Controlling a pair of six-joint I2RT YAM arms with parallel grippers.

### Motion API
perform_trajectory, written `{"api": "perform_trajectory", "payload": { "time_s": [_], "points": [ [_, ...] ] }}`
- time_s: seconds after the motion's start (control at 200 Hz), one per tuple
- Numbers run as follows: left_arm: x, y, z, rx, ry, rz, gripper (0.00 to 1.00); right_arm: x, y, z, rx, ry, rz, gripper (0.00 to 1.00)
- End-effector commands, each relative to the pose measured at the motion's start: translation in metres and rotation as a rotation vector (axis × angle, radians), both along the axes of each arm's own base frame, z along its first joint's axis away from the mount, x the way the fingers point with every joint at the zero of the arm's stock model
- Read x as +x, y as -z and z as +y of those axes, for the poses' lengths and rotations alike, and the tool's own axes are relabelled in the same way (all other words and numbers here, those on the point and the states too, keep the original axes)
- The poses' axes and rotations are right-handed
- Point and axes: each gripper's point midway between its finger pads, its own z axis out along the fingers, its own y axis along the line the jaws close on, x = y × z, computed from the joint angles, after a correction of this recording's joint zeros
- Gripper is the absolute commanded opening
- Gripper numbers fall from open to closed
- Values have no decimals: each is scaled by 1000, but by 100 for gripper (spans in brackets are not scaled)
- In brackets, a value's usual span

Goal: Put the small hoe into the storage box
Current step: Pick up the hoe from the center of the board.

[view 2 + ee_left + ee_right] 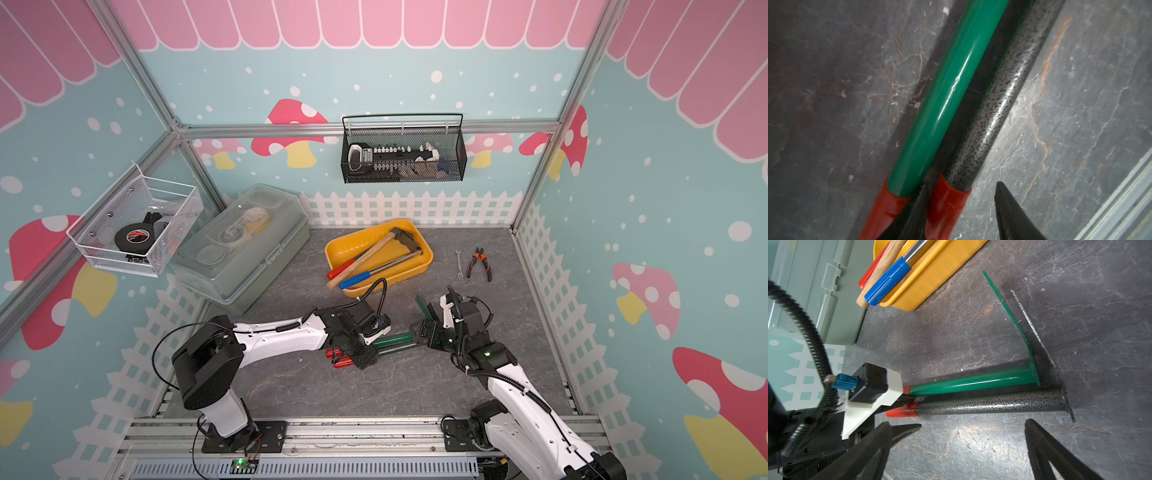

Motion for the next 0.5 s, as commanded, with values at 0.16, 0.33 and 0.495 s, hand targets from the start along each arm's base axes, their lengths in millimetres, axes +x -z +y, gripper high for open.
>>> {"api": "perform_trajectory", "payload": {
  "time_s": [0.16,0.33,0.495],
  "points": [
    [3,11,0,35,-1,1,47,0,3,-5,6,29,0,99],
    [5,12,-4,35,-4,-4,44,-1,4,-8,1,42,-1,99],
    [7,13,-10,38,13,-18,44,-2,4,-11,-2,53,-1,99]
  ]
}}
